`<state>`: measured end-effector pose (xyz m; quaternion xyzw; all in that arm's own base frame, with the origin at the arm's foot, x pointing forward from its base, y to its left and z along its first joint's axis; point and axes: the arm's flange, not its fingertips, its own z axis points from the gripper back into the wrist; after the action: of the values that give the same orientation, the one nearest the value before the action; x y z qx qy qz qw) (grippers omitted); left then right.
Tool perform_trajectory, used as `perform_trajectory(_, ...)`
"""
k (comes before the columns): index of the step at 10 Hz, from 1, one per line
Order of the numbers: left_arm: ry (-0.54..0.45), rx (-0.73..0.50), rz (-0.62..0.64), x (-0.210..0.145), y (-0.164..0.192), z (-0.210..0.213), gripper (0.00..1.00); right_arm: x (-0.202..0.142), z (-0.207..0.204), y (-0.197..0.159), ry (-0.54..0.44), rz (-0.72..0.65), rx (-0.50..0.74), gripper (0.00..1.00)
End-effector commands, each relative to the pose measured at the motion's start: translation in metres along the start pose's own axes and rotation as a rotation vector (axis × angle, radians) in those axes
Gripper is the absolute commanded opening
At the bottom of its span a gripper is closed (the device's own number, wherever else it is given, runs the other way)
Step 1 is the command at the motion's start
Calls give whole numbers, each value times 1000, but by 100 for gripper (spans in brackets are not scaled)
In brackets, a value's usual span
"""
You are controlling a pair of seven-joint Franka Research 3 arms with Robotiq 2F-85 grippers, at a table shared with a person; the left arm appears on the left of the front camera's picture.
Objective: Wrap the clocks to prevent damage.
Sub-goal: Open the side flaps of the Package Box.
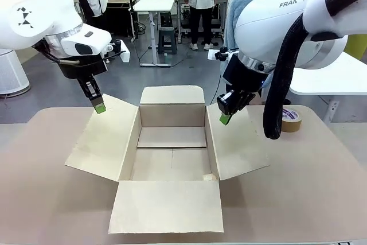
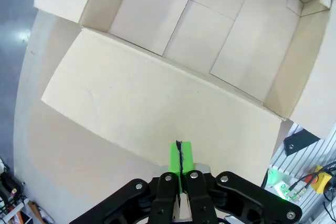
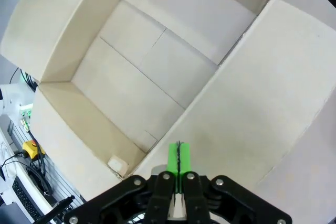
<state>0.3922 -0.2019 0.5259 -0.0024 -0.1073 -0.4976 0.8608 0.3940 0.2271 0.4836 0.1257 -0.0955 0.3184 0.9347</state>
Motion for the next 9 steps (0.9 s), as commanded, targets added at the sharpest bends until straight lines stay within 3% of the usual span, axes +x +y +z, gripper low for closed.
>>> perform_trajectory(1, 9, 27, -1, -2, -2, 1, 0, 0, -2, 2, 5, 2, 2, 1)
perform_trajectory(2, 0, 0, 0, 0, 0, 0, 0, -7, -5, 3, 20, -36, 3, 1)
perform_trajectory(4, 67, 119, 104, 13, -16, -17, 0, -13, -27, 6, 58, -158, -94, 1)
perform_trajectory(9, 122, 209, 265, 15, -20, -62, 0, -20, -63, 6, 90, -235, -355, 1)
